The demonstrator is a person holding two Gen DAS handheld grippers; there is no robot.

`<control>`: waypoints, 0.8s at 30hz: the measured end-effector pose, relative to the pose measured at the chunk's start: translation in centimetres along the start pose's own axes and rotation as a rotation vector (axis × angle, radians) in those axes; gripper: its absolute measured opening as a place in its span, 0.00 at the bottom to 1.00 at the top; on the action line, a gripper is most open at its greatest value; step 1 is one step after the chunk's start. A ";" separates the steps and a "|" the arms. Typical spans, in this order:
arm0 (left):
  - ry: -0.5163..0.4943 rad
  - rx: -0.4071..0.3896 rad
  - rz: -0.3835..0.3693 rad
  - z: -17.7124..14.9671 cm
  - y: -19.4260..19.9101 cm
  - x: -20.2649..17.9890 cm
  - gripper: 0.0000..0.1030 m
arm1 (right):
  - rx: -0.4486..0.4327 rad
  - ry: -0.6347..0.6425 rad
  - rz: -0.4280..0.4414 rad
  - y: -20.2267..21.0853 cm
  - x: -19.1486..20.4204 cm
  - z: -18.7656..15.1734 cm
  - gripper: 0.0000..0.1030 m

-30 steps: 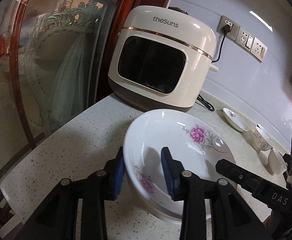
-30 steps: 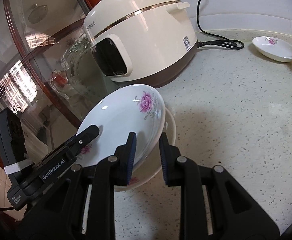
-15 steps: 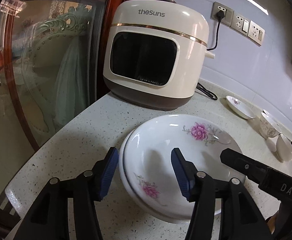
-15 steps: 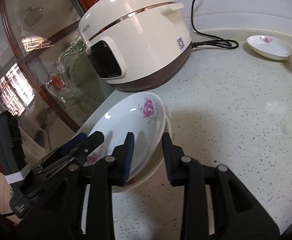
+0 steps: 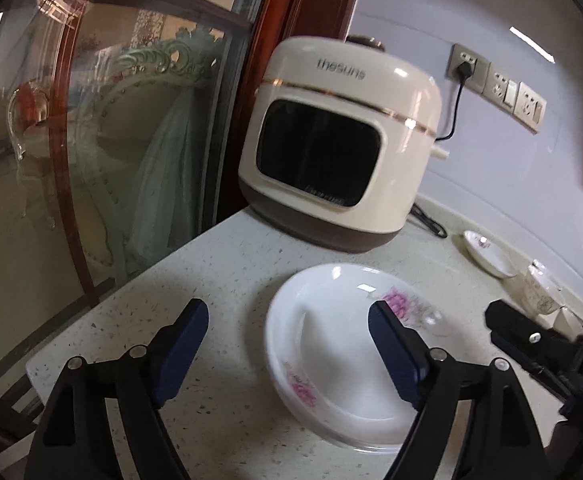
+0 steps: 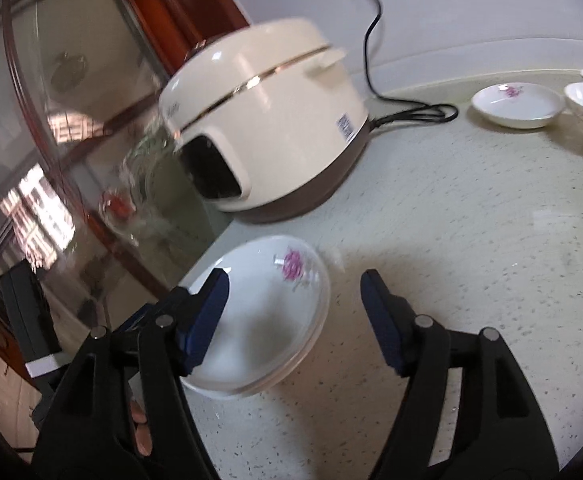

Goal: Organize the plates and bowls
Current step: 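Lower the second plate onto the first plate and open both grippers, then move both grippers to the small pink-flower plate by the wall and grasp its rim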

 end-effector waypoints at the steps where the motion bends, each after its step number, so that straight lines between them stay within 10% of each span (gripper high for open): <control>1: -0.004 -0.010 -0.014 0.3 0.3 -0.4 0.81 | -0.002 0.003 0.001 0.1 0.0 0.0 0.69; 18: -0.150 0.060 -0.276 4.2 -1.6 -15.4 0.88 | 0.097 -0.060 -0.243 -0.6 -11.5 6.4 0.76; 24: -0.037 0.091 -0.251 6.5 -6.4 -19.0 0.89 | 0.137 0.020 -0.302 -3.1 -13.2 8.8 0.76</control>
Point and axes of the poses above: each gripper's, at about its wrist camera, not at the fingertips, and y roughly against the way its jaws point, x to its left, z to its top, the point moved 1 cm from there along -y, roughly the way its jaws point, and after that the axes turned 2 degrees about -y, right-handed, at the moved point
